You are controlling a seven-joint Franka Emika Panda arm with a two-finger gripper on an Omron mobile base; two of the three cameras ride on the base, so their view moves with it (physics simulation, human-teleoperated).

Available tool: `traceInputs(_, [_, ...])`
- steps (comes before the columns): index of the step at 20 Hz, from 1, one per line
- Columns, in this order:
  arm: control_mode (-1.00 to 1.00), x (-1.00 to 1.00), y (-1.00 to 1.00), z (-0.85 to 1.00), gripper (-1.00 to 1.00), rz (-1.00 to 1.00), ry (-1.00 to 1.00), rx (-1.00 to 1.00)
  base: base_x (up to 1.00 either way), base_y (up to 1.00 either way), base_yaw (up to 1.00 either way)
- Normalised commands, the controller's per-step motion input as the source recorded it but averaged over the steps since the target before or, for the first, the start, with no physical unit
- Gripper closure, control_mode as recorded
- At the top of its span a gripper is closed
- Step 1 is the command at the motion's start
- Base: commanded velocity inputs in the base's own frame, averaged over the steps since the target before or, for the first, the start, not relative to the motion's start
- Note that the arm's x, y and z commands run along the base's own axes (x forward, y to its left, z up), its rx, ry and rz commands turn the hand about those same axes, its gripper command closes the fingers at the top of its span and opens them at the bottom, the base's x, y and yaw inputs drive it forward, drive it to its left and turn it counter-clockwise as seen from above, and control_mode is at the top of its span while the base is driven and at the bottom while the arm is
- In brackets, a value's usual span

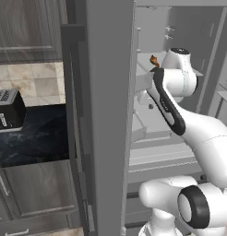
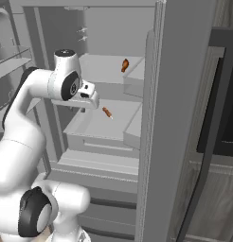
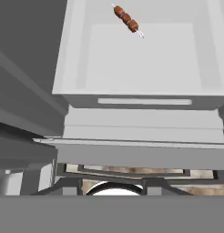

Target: Take the chicken drumstick from the fridge and place it on the digital scale on the counter by the fridge. Wait a few seconds for a reading, then move it to the plate on the dining counter.

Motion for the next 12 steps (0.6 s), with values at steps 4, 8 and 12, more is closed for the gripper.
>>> traceInputs(4, [-1.00, -0.09, -0.08, 0.08, -1.00, 0.00, -0.09, 0.00, 0.00, 0.00, 0.00])
traceInputs(8, [-1.00, -0.21, -0.20, 0.23, -1.00, 0.00, -0.21, -0.01, 0.00, 0.00, 0.00])
traceInputs(12, [-1.00, -0.20, -0.31, 0.27, -1.00, -0.04, -0.21, -0.03, 0.00, 0.00, 0.00])
